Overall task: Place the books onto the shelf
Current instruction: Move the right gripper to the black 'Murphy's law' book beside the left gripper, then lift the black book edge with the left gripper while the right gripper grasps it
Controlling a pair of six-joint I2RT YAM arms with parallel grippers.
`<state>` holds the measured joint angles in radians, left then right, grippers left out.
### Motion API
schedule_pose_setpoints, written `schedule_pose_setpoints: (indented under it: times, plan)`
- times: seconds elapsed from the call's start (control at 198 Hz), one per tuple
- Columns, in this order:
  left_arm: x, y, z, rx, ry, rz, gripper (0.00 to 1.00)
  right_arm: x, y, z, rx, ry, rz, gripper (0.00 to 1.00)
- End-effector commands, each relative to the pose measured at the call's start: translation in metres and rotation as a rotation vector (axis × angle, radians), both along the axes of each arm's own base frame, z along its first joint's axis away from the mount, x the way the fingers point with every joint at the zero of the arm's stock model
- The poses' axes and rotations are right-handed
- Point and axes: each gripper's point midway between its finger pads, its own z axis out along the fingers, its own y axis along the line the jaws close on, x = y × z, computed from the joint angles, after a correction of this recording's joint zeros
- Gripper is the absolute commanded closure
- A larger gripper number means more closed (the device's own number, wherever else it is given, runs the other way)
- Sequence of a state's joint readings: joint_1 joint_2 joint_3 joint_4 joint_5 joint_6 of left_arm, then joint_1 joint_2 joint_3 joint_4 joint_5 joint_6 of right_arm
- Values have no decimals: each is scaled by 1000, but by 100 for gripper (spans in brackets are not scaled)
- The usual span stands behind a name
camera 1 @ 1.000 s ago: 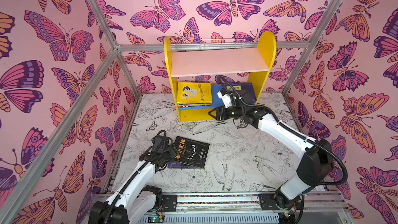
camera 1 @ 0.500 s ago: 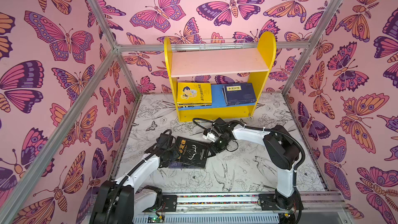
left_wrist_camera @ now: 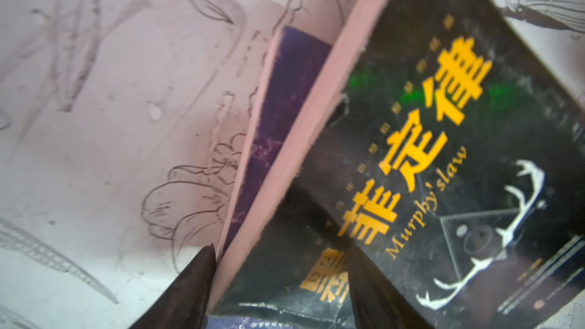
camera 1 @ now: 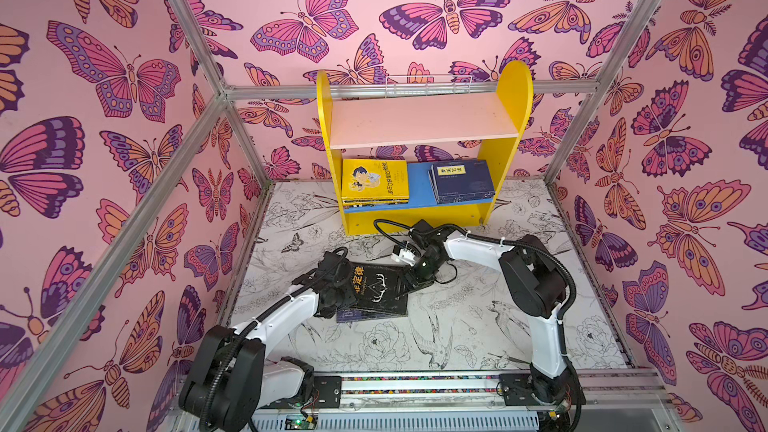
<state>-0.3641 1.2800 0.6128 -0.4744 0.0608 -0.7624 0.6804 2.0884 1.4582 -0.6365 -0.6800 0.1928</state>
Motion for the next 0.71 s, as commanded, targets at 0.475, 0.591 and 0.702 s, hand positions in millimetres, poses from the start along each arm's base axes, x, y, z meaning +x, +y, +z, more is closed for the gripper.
schedule_pose_setpoints:
  times: [0.475, 0.591, 0.702]
  plan:
    - [-16, -29, -20, -29, 102, -182, 33, 101, -27, 33, -54, -299, -306, 25]
    - [-16, -29, -22, -22, 109, -183, 34, 88, -47, 33, -54, -291, -334, 25]
    - [-15, -30, -25, -18, 120, -189, 34, 66, -51, 27, -36, -234, -302, 25]
